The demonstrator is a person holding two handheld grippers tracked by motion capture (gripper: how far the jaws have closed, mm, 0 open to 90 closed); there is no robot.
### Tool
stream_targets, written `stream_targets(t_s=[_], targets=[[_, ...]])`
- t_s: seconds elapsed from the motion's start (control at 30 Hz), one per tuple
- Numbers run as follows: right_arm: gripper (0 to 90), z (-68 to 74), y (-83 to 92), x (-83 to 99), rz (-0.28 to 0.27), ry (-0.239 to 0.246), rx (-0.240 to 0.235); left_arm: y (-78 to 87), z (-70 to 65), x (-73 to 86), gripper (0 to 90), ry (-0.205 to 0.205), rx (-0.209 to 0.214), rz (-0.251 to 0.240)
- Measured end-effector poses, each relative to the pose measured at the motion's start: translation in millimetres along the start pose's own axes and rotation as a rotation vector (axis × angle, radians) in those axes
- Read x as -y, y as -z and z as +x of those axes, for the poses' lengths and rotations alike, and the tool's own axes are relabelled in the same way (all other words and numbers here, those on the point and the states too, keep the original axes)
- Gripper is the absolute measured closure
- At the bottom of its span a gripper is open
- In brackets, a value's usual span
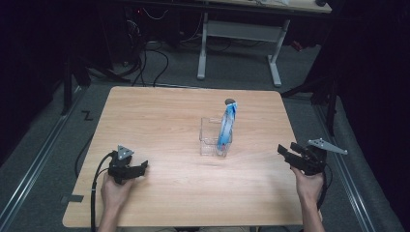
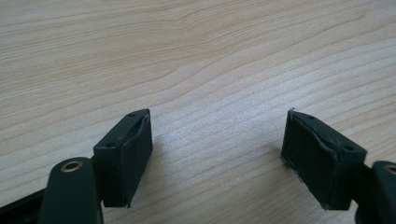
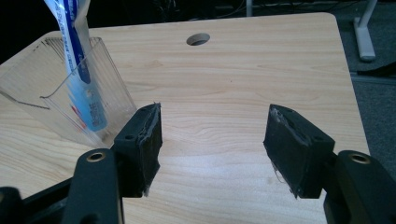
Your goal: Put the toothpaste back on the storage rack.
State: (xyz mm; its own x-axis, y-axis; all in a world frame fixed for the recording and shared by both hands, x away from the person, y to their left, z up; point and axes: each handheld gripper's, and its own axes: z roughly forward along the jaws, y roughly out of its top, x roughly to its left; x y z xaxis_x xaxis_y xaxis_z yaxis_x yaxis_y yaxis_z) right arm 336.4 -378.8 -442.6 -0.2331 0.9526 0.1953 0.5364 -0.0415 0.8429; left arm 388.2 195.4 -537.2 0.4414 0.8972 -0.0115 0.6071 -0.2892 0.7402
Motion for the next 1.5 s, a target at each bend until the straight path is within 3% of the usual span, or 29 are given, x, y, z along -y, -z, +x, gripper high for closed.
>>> stream_targets(t_s=[0.7,1.5], targets=[[37.3,-1.0,-18.1,23.8,0.066,-0.006,0.016,-0.1,0.0,0.0,24.1,-0.001,0.001,0.001],[37.5,5.6,-46.9,41.7,0.152,0.038,0.059,-0.1,-0.1,0.0,24.0,-0.001,0.001,0.001]])
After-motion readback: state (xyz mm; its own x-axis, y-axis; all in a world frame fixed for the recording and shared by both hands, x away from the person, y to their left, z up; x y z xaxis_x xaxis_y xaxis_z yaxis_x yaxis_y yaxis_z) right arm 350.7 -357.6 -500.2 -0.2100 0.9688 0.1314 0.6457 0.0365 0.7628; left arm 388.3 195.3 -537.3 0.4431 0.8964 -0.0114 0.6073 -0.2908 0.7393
